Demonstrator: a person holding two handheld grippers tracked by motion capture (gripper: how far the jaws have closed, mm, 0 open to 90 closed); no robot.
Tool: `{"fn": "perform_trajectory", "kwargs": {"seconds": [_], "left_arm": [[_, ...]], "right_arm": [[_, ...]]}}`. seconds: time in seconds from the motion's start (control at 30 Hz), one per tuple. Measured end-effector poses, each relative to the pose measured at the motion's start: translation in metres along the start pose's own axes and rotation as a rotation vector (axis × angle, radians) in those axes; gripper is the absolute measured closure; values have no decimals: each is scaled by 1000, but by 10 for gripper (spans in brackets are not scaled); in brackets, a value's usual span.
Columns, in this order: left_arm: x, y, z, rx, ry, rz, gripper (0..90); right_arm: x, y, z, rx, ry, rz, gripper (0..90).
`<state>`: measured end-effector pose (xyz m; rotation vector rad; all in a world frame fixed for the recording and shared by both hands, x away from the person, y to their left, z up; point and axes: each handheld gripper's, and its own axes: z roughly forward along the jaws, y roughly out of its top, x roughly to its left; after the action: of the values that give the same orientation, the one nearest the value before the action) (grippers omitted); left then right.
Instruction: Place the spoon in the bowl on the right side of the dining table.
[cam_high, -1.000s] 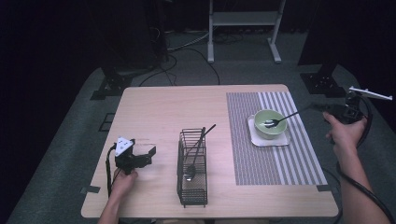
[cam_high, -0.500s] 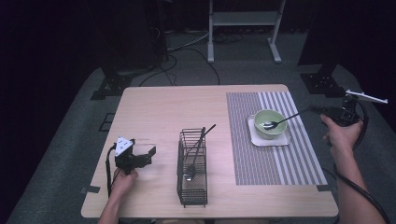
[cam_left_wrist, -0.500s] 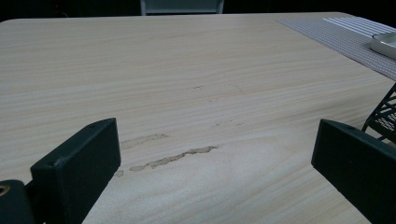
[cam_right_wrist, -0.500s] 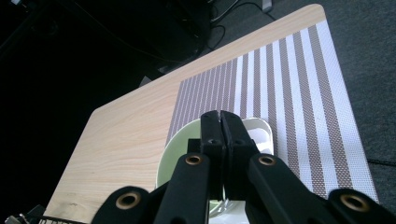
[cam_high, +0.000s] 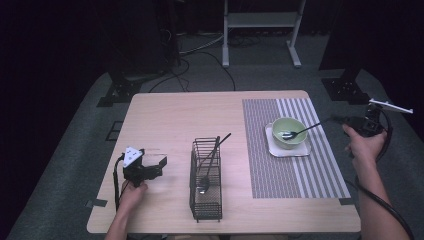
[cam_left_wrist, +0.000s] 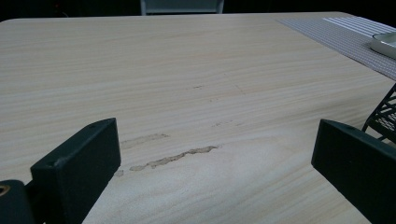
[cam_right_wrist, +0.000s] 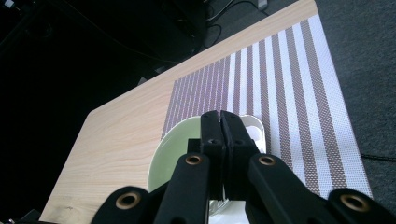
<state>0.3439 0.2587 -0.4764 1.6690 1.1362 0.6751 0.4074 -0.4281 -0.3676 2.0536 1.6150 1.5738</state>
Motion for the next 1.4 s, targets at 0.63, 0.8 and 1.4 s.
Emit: {"fn": "perform_trajectory", "kwargs": {"seconds": [0.63,0.8,1.4], "left_arm": [[0,0,0,1,3,-8,3],[0,0,1,2,4,-4,4],[1,1,1,-3,6,-7,4]], "right_arm": [[-15,-5,11,15,-2,30,882],[-17,-7,17,22,3,37,874],[-26,-12,28,21,50,87,842]]}}
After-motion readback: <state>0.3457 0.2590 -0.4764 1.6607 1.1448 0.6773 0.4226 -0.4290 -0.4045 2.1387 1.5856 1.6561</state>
